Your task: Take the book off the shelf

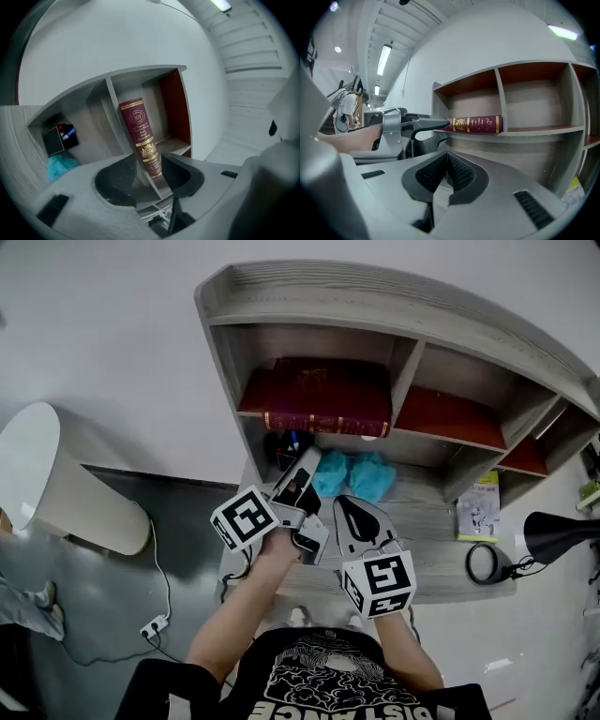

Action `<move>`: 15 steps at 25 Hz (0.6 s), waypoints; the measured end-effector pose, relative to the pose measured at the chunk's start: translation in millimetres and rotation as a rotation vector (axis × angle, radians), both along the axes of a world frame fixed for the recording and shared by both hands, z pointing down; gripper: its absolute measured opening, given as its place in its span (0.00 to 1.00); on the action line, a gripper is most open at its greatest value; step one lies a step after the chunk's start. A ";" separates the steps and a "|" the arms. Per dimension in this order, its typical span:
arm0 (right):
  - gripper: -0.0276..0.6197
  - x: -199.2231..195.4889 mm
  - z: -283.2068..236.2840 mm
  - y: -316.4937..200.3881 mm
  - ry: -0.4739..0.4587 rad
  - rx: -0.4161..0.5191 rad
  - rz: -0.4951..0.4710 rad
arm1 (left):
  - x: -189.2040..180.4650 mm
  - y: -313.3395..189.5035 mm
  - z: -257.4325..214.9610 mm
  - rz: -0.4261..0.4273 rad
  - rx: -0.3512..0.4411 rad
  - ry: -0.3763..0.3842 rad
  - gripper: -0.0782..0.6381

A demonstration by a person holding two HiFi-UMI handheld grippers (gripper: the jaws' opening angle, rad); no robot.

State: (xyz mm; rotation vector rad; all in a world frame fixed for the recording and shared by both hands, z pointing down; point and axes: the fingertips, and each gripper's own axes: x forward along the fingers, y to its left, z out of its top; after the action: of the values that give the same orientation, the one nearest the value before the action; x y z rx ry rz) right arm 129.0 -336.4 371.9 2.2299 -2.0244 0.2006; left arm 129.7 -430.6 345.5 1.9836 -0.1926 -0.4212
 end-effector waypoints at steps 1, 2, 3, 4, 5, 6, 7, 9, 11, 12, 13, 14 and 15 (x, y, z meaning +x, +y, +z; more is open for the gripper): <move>0.07 2.0 0.1 1.1 0.001 0.001 0.015 | 2.2 -4.3 -1.7 0.006 -0.013 0.017 0.32; 0.07 4.0 0.3 2.3 0.001 0.001 0.029 | 4.0 -8.6 -2.5 0.009 -0.020 0.025 0.33; 0.07 6.0 0.7 3.4 0.000 0.002 0.043 | 5.5 -12.8 -2.6 0.010 -0.029 0.028 0.35; 0.07 7.8 1.1 4.1 -0.001 0.002 0.055 | 7.0 -17.0 -2.1 0.010 -0.042 0.031 0.36; 0.07 9.3 1.6 4.7 -0.002 0.001 0.066 | 8.5 -21.0 -1.4 0.013 -0.059 0.037 0.39; 0.07 10.4 2.0 5.3 -0.003 0.001 0.076 | 10.1 -24.7 -0.7 0.017 -0.079 0.045 0.41; 0.07 10.9 2.2 5.8 -0.002 0.000 0.084 | 11.6 -28.0 -0.4 0.023 -0.099 0.056 0.42; 0.07 11.0 2.4 6.3 -0.001 -0.002 0.097 | 14.1 -33.4 -1.1 0.033 -0.137 0.079 0.46; 0.07 11.0 3.3 6.1 -0.002 -0.005 0.106 | 16.0 -38.8 -2.8 0.036 -0.171 0.109 0.50; 0.07 10.8 3.8 5.7 -0.003 -0.006 0.110 | 17.0 -42.0 -2.7 0.035 -0.184 0.119 0.52; 0.07 10.4 4.3 5.0 -0.005 -0.006 0.114 | 18.4 -45.3 -1.5 0.035 -0.195 0.122 0.54; 0.07 9.8 4.9 4.1 -0.006 -0.007 0.117 | 20.6 -48.3 0.2 0.038 -0.207 0.120 0.54; 0.07 9.3 5.9 2.7 -0.009 -0.007 0.120 | 23.3 -51.1 1.7 0.046 -0.219 0.116 0.54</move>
State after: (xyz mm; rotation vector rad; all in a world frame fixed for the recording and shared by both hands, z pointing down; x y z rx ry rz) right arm 138.3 -333.7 377.8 2.3513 -1.8926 0.2292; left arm 153.0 -481.7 347.2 1.7403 -0.1147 -0.4639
